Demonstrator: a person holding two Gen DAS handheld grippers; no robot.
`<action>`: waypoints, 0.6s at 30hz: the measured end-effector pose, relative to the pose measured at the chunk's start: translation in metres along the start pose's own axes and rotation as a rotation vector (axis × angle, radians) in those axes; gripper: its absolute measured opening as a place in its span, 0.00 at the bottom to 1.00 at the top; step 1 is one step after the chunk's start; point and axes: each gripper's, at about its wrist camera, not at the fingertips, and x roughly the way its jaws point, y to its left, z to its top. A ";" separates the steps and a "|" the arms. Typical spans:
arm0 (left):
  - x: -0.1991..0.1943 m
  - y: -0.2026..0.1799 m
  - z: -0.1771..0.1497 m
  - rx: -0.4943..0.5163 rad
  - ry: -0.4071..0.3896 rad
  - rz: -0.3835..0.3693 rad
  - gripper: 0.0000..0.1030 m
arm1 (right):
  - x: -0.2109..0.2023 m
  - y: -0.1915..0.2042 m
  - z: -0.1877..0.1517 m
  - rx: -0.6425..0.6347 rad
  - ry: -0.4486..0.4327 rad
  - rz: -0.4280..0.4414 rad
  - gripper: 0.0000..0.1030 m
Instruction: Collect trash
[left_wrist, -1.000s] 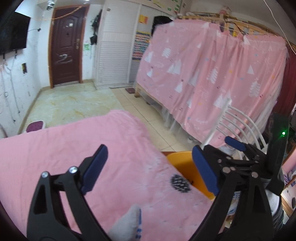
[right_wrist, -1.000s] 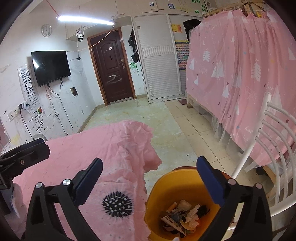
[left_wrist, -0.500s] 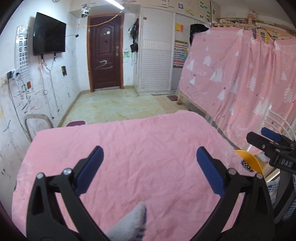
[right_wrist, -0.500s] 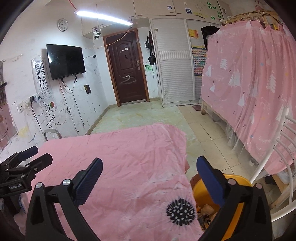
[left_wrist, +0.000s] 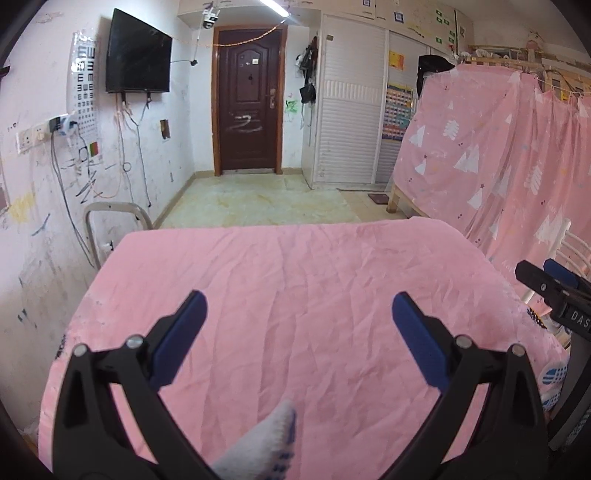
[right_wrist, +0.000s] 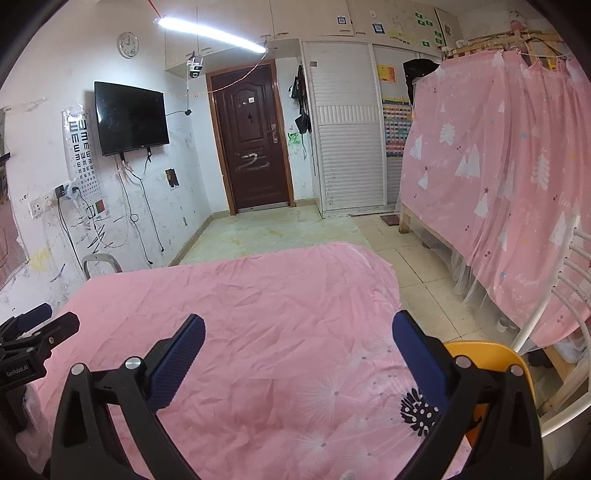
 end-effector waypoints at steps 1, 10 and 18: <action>0.000 -0.002 0.000 -0.002 0.000 0.000 0.94 | 0.001 0.001 -0.001 -0.002 0.001 -0.002 0.89; 0.001 -0.002 0.000 -0.019 0.004 -0.002 0.94 | 0.007 0.003 -0.006 -0.031 0.017 -0.005 0.89; 0.004 0.003 -0.001 -0.036 0.013 -0.006 0.94 | 0.009 0.003 -0.007 -0.035 0.026 -0.003 0.89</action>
